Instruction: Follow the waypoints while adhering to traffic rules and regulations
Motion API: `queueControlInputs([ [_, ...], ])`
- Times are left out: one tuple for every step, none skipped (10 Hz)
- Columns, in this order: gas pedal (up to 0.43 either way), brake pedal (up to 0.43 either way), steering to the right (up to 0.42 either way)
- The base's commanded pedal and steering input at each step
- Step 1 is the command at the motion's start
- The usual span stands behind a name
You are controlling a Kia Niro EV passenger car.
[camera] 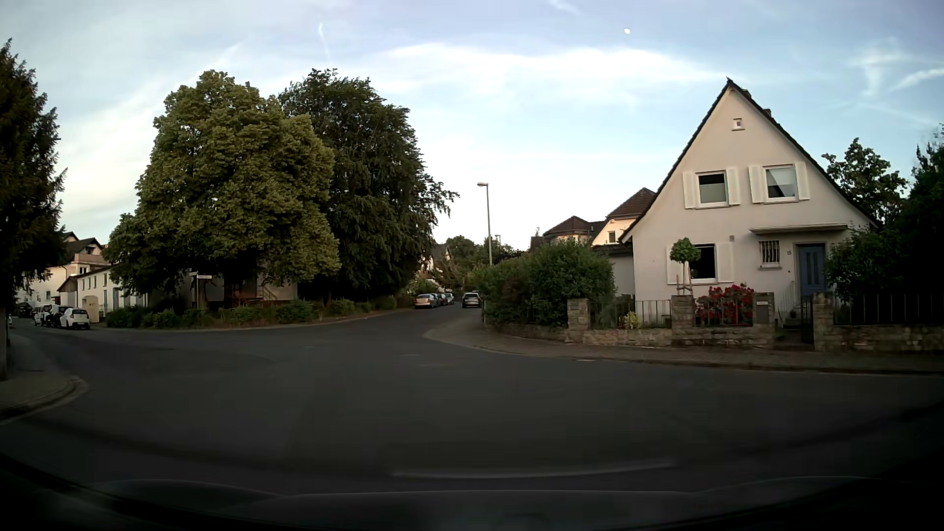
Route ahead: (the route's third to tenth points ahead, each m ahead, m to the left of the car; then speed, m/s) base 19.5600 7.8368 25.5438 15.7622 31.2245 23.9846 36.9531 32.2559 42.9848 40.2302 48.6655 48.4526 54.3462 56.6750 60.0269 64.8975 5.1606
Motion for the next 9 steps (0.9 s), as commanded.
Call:
queueControlInputs([
  [0.11,0.0,-0.079],
  [0.157,0.0,-0.101],
  [0.177,0.0,-0.117],
  [0.22,0.0,-0.134],
  [0.24,0.0,-0.148],
  [0.24,0.0,-0.156],
  [0.24,0.0,-0.167],
  [0.24,0.0,-0.18],
  [0.248,0.0,-0.191],
])
